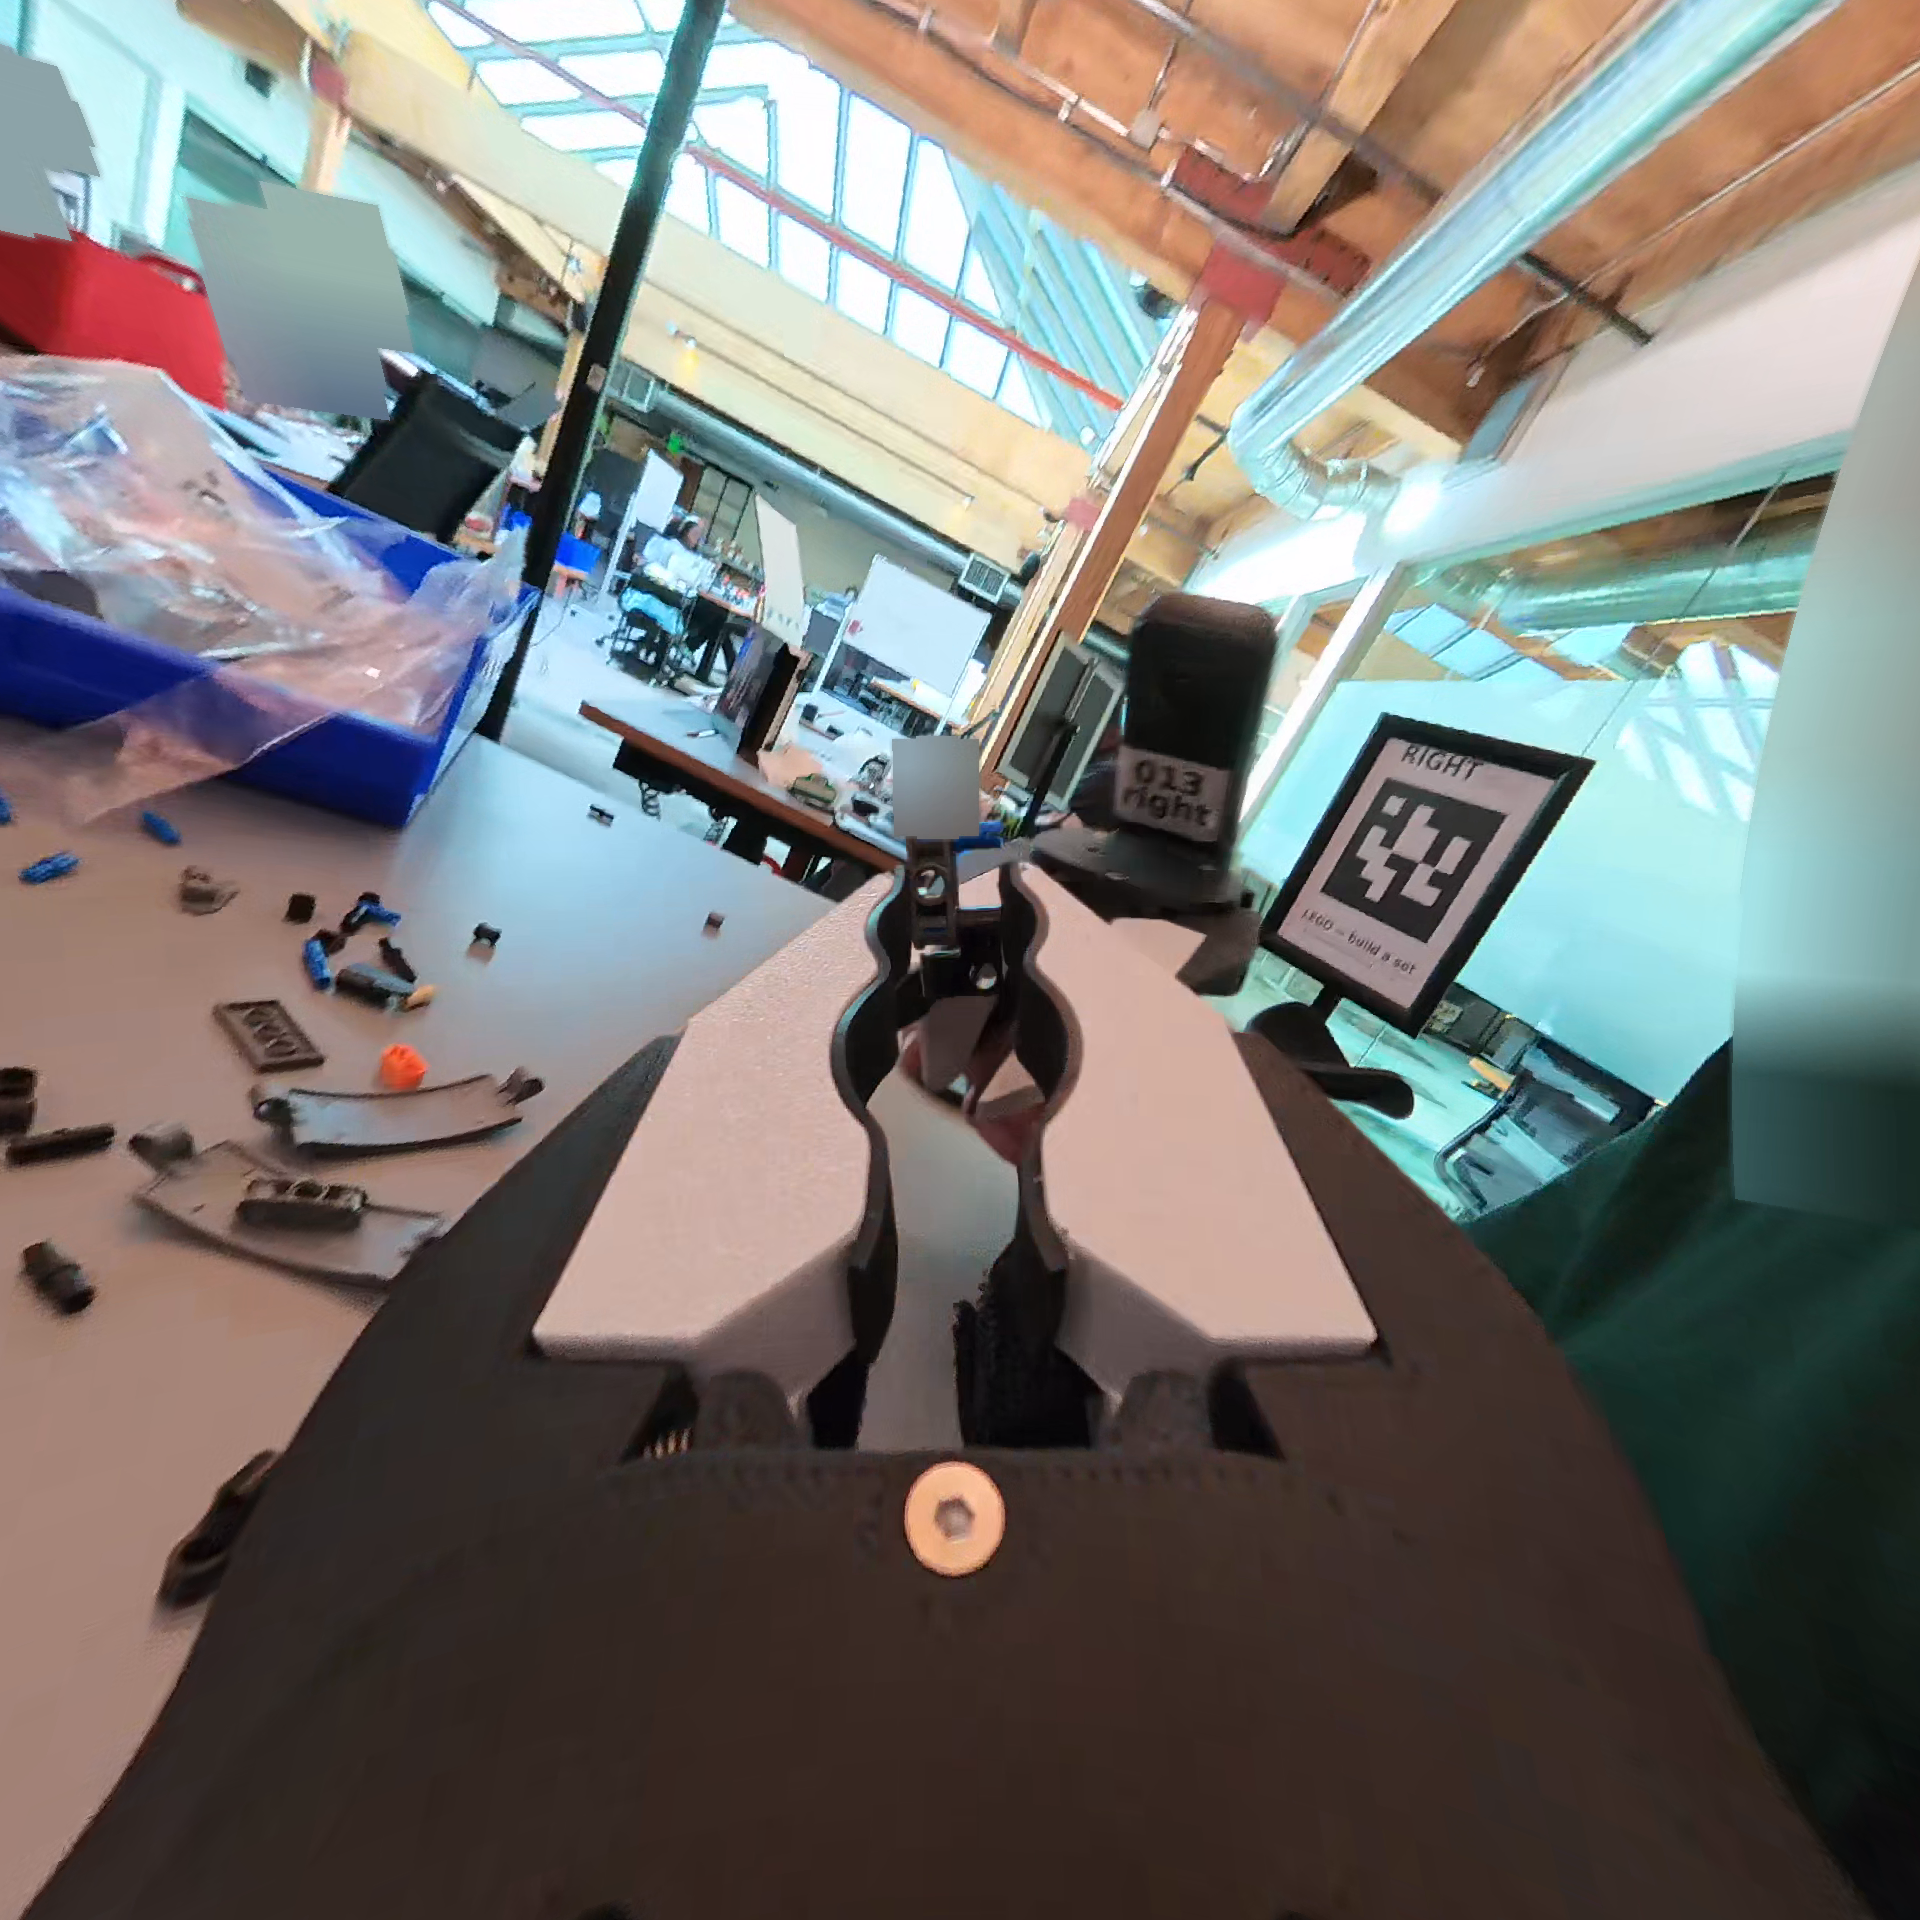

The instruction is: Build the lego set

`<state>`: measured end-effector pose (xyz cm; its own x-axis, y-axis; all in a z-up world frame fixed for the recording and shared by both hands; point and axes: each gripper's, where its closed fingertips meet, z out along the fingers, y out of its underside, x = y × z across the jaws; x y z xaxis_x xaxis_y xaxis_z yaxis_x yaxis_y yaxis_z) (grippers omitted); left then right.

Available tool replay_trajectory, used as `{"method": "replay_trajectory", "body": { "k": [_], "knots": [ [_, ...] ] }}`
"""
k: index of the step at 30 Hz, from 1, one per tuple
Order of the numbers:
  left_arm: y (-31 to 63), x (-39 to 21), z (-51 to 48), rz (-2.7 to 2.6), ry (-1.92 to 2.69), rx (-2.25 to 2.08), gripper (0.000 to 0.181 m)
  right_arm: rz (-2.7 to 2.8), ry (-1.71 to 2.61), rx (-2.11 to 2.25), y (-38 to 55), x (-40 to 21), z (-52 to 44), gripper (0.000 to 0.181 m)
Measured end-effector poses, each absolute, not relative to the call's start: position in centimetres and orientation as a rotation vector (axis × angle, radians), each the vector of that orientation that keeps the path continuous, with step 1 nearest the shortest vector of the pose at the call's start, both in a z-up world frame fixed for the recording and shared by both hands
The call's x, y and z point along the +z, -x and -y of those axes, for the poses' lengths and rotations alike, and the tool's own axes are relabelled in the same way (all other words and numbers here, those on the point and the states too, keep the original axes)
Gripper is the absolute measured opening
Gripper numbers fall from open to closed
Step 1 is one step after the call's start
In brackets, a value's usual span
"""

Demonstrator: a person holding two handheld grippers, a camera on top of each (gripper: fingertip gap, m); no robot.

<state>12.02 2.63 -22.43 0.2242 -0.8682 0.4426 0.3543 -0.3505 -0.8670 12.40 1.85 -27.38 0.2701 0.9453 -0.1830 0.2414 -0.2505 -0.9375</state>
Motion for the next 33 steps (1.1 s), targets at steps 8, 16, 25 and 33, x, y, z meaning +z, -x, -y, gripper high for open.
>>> {"method": "replay_trajectory", "body": {
  "k": [8, 16, 25, 33],
  "knots": [
    [-12.7, -21.1, -2.2, -0.465, 1.272, -1.456, 0.014, 0.873, 1.444, 1.549, -10.8, -22.1, -1.5, 0.014],
    [-11.4, -22.1, -1.9, -0.471, 1.336, -1.374, 0.021, 1.055, 1.515, 1.468, -10.0, -23.1, -0.8, 0.014],
    [-5.0, -27.8, -1.6, -0.597, 1.709, -0.707, 0.027, 1.729, 1.856, 0.819, -9.0, -32.9, -0.2, 0.014],
    [-5.9, -31.9, -0.7, -0.760, 1.886, -0.638, 0.020, 1.935, 1.987, 0.584, -8.6, -36.9, -0.1, 0.025]
  ]
}}
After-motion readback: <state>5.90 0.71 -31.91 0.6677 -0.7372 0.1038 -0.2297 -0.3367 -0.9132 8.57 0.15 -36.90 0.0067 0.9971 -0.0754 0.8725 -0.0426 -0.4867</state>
